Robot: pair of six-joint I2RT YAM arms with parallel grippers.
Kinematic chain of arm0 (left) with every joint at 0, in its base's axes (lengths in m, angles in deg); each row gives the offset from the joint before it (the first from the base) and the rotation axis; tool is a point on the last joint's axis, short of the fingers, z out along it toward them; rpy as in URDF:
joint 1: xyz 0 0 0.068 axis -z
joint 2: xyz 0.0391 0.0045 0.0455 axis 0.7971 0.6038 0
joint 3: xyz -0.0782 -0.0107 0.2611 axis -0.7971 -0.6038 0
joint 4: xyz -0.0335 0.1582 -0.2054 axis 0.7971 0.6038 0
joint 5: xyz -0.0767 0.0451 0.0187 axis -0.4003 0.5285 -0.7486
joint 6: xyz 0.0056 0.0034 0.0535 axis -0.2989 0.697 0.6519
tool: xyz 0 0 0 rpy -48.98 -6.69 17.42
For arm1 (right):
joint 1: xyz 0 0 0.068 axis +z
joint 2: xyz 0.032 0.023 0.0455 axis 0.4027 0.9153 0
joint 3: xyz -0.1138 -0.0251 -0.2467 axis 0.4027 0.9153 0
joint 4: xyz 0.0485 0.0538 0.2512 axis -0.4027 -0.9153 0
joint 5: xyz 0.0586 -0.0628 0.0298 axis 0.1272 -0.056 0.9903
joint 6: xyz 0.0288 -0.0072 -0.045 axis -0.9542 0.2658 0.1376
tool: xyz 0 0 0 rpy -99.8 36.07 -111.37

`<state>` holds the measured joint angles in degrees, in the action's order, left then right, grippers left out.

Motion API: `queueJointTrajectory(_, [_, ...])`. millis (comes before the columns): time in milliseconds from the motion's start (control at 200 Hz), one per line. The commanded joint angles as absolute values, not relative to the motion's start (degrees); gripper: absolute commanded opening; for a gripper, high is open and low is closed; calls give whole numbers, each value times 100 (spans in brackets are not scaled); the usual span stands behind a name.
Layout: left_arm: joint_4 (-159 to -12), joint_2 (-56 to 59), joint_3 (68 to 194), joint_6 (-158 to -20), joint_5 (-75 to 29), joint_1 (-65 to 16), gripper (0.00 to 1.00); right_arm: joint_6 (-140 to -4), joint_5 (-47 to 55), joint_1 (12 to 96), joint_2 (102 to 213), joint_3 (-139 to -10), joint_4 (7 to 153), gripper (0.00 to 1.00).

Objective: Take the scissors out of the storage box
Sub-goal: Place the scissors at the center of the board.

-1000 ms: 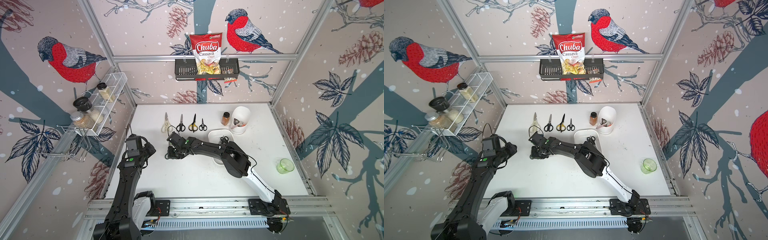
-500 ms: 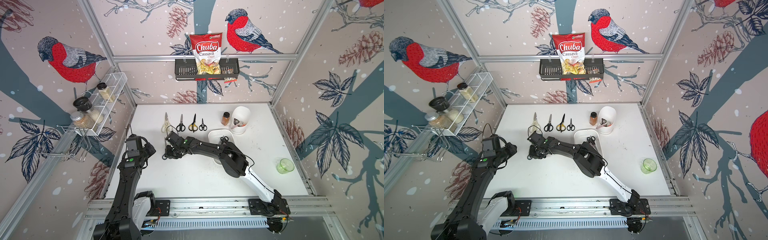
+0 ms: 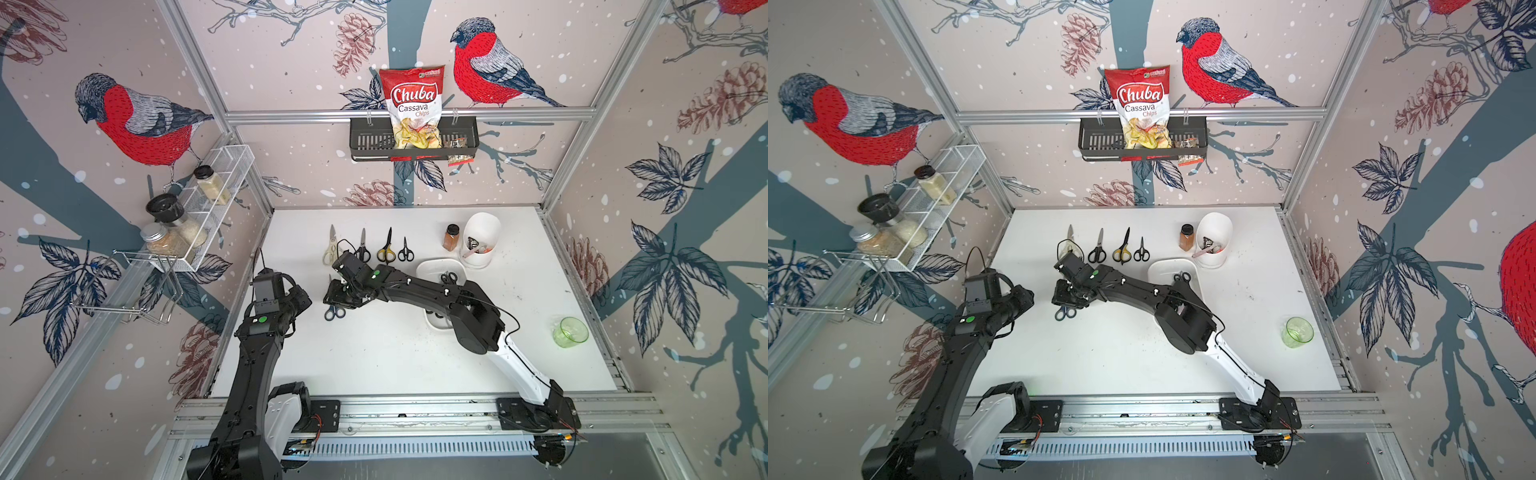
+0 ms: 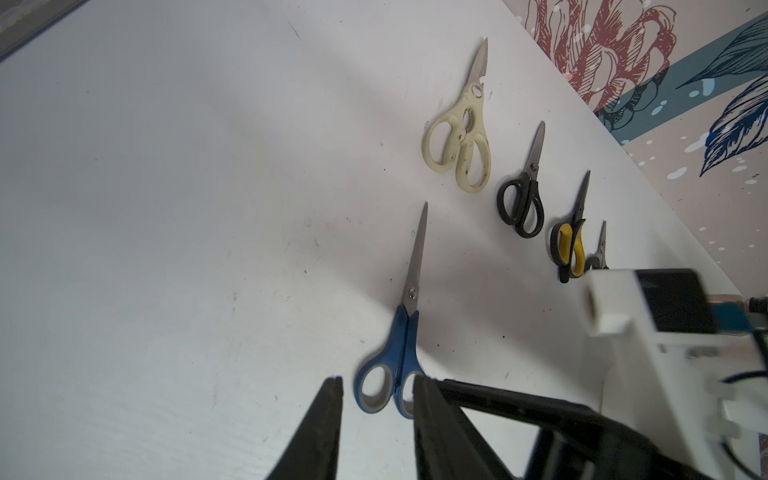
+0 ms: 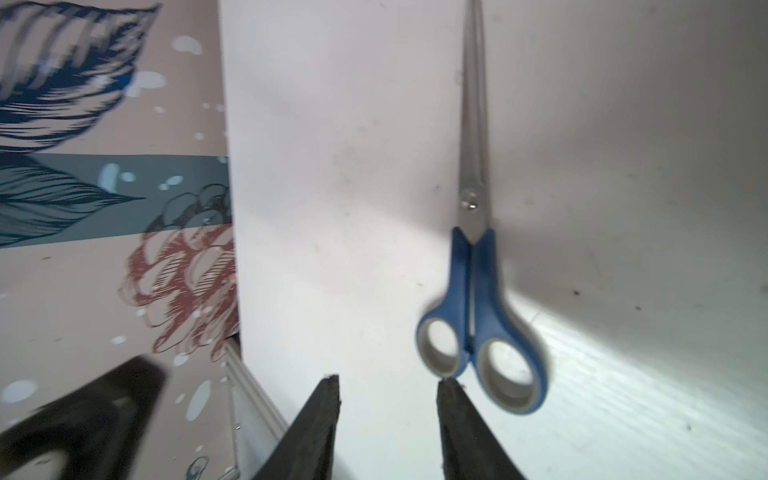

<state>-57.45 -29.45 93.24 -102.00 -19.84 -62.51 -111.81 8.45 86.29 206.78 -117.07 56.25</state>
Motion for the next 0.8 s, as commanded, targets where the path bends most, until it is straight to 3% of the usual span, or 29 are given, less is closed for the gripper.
queueJointTrajectory(0, [-5765,-2901,9316,-10146,-2081,-6270,34,-11169,1019,8547,20384,-11598,5793,45])
queueJointTrajectory(195, [-5922,-2716,9260,-9974,-2638,-6168,35,-10907,878,8201,19564,-10691,5731,46])
queueJointTrajectory(500, [-6307,-2525,8887,-10522,-2641,-4840,35,-10556,458,7271,17859,-8513,5781,45])
queueJointTrajectory(795, [-6825,-2656,8613,-11313,-2896,-4024,36,-9646,139,6219,16549,-7286,4910,41])
